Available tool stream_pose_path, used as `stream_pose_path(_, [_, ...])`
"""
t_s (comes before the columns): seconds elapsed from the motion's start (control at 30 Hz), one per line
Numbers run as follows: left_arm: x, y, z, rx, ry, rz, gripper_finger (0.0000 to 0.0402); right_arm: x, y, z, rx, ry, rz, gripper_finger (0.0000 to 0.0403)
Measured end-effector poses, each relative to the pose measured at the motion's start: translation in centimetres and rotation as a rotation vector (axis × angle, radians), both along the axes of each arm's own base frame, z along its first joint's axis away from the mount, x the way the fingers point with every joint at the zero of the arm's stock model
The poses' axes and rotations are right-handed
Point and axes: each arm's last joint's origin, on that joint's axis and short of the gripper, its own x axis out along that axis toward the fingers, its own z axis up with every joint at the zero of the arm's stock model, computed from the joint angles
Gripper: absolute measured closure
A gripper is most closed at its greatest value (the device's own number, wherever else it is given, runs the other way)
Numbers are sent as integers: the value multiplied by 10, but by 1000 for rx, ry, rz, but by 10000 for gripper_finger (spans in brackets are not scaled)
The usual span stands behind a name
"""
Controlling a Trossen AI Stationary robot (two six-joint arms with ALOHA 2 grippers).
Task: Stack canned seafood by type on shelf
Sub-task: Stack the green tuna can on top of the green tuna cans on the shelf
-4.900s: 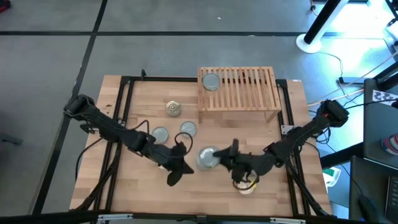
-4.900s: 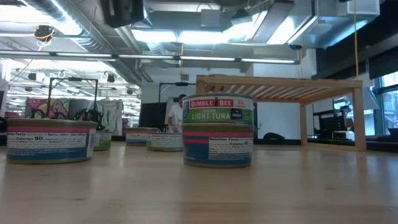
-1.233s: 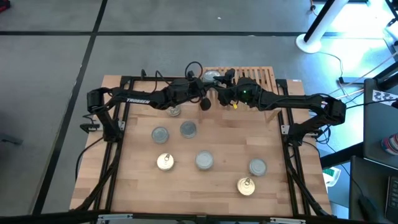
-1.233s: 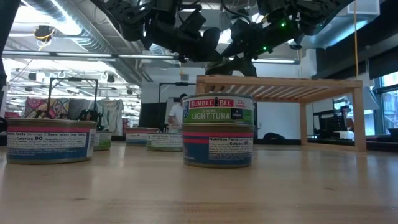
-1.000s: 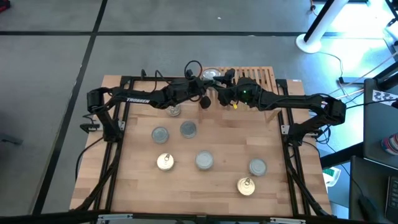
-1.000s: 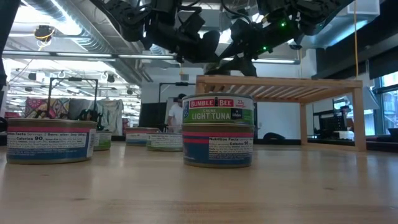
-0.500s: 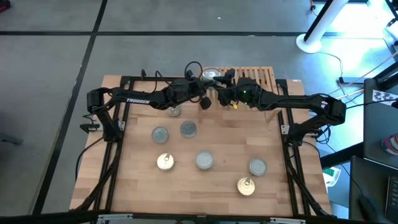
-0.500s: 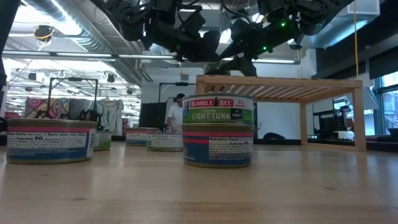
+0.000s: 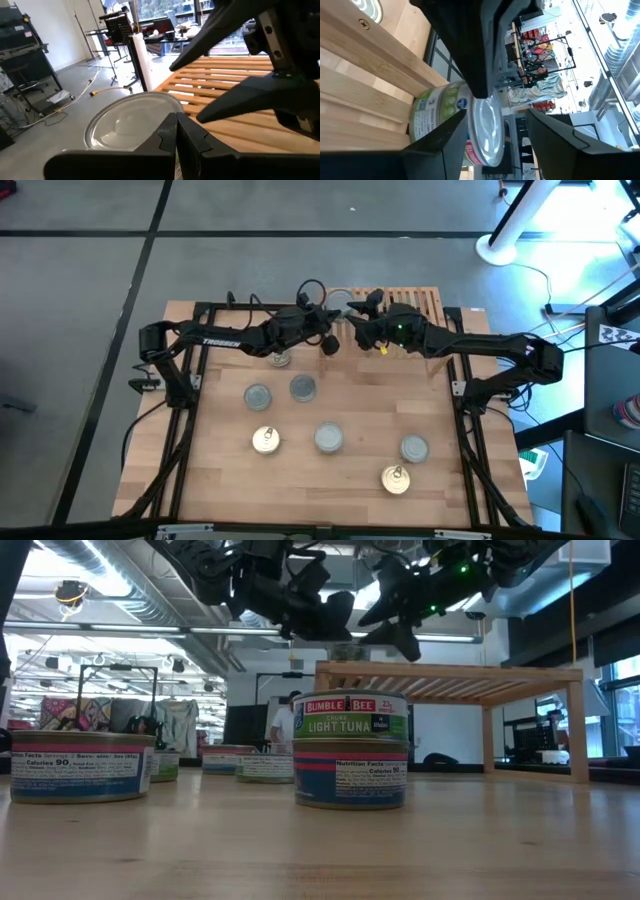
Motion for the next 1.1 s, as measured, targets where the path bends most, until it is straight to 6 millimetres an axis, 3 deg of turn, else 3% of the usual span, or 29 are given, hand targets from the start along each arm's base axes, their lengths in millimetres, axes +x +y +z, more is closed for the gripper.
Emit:
stream_pose_path(0.27, [-6,-28,26,56,-23,-72,400,-4,26,14,3,-33,32,201])
stream_pose_path(0.57, [-25,-92,53,14,49,-241,400,-7,85,12,29,56,75,201])
stream_pose_path(0.9, [-34,-174,41,-104,180,-598,400,-16,158,-3,270,91,178,201])
stream_pose_path(1.1, [-40,-216,37,-225,156,-695,382,-29,205,-7,484,95,347,201])
